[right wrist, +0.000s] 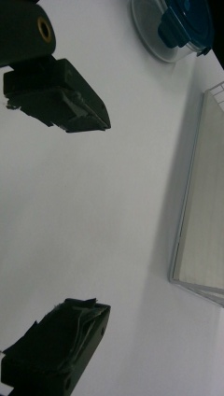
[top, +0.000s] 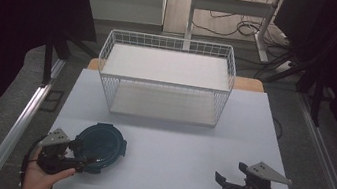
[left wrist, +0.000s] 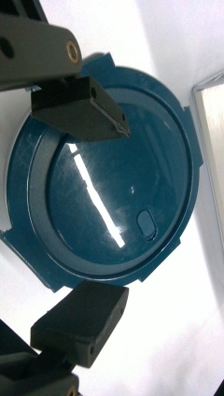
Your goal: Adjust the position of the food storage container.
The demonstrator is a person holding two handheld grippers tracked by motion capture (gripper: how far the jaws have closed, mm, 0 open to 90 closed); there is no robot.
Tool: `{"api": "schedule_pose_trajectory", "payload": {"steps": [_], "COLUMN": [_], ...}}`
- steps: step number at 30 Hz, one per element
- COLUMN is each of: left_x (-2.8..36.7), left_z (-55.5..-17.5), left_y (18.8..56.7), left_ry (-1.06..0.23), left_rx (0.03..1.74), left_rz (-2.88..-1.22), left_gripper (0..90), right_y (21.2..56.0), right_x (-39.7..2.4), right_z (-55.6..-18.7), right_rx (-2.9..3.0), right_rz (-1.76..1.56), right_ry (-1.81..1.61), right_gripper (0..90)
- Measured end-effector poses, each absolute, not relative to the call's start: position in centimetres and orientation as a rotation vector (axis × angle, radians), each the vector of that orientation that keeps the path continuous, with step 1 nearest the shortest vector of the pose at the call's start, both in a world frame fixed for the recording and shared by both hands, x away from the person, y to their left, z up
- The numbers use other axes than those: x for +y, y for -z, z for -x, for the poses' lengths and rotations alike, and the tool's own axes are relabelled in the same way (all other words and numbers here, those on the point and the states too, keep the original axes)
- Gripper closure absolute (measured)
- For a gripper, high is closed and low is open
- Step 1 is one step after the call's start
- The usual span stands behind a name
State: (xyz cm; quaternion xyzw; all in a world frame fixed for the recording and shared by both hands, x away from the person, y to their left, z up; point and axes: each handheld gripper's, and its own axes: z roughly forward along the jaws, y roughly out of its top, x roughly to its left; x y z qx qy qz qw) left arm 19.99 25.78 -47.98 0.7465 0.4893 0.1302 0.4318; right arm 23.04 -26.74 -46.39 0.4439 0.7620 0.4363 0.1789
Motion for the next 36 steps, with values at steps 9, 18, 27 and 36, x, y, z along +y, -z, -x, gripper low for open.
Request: {"api": "schedule_pose_trajectory", "payload": {"steps": [9, 18, 27, 36], "left_x": [26.1, 26.5, 28.3, 30.4], "left_z": [-19.7, -19.5, -19.1, -19.0], "left_y": [47.4, 47.1, 46.6, 46.9], "left_ry": [-0.341, -0.344, -0.353, -0.365], "left_rx": [1.208, 1.204, 1.217, 1.318], "left_rz": [-1.852, -1.839, -1.834, -1.861], "left_gripper": [20.5, 22.1, 30.0, 58.6], "right_y": [46.6, 46.7, 46.4, 46.7], "right_x": [-26.8, -26.8, -27.1, -27.3], "right_z": [-23.1, -23.2, -23.0, -23.2], "right_rx": [2.174, 2.181, 2.164, 2.152], "right_rz": [-1.267, -1.272, -1.256, -1.263], "right_ry": [-1.228, -1.215, -1.242, -1.223], "right_gripper": [12.3, 14.6, 16.7, 18.2]}}
